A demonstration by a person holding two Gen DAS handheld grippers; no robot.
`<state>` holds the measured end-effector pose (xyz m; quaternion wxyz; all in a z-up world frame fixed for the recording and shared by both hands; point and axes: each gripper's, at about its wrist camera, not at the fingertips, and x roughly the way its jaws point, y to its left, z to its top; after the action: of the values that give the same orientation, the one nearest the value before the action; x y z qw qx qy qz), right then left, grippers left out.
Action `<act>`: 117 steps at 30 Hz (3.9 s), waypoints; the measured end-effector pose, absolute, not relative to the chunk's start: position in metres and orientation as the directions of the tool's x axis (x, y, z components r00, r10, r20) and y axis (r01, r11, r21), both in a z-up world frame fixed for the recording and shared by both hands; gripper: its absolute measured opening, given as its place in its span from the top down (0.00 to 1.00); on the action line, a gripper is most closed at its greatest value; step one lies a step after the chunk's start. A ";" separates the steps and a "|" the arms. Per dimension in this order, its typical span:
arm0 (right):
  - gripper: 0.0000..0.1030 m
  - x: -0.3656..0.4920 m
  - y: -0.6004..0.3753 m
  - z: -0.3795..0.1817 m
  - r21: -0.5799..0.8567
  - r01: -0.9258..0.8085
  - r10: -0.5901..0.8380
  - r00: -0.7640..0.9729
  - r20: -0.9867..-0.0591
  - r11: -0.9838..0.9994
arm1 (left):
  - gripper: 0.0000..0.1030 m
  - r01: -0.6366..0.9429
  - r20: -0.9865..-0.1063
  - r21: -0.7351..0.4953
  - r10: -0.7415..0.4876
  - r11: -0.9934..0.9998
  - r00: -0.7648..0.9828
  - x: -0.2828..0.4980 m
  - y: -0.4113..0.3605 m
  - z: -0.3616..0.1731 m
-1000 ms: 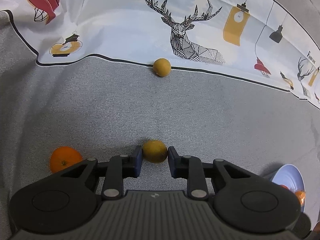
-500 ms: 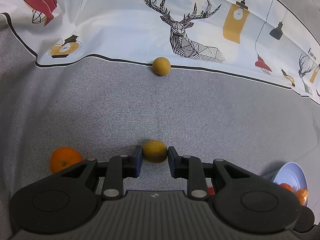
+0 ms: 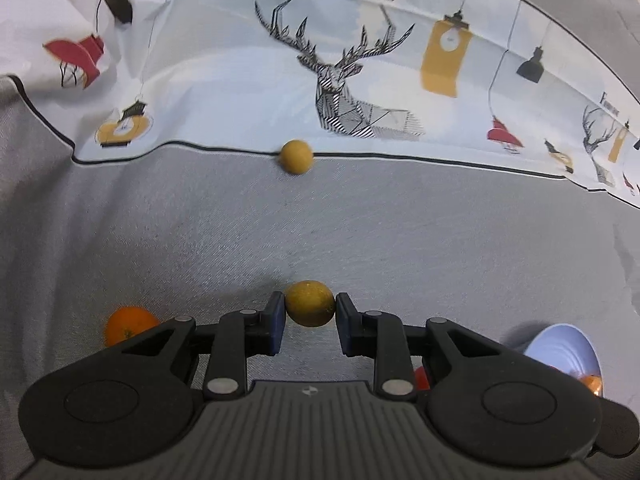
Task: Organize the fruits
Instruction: 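Grasp a yellow plum with the left gripper while the right gripper grasps a red tomato, then carry the plum in the left gripper and the tomato in the right gripper over the plate, then open the left gripper to drop the plum while the right gripper releases the tomato onto the plate, then move both grippers from the plate toward the last fruit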
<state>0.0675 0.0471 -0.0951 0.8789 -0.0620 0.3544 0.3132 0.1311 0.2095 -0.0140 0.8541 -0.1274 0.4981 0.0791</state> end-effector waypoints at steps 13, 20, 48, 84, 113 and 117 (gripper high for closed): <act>0.67 0.055 -0.014 -0.046 0.041 -0.507 0.423 0.670 -0.610 0.861 | 0.71 -0.139 -0.820 0.018 0.094 0.990 0.564 0.112 0.144 0.029; 0.67 0.055 -0.053 -0.038 0.026 -0.440 0.361 0.700 -0.616 0.898 | 0.71 -0.071 -0.812 0.042 0.076 0.997 0.579 0.106 0.110 0.032; 0.68 0.071 -0.144 -0.058 0.018 -0.274 0.212 0.698 -0.684 0.962 | 0.71 0.379 -0.877 -0.067 -0.236 0.923 0.419 0.086 -0.001 -0.004; 0.48 0.075 -0.136 -0.059 0.010 -0.261 0.196 0.698 -0.689 0.965 | 0.55 0.347 -0.868 -0.083 -0.239 0.934 0.436 0.097 0.010 0.001; 0.48 0.075 -0.108 -0.058 0.022 -0.290 0.227 0.698 -0.679 0.957 | 0.62 0.187 -0.844 -0.101 -0.183 0.977 0.504 0.106 0.053 0.020; 0.48 0.076 -0.102 -0.057 0.027 -0.295 0.235 0.700 -0.674 0.955 | 0.62 0.165 -0.841 -0.101 -0.172 0.981 0.513 0.107 0.059 0.023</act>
<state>0.0762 -0.1019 -0.0573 0.9210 -0.0418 0.3595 0.1441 0.1070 0.0591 0.0225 0.8698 -0.0039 0.4838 -0.0969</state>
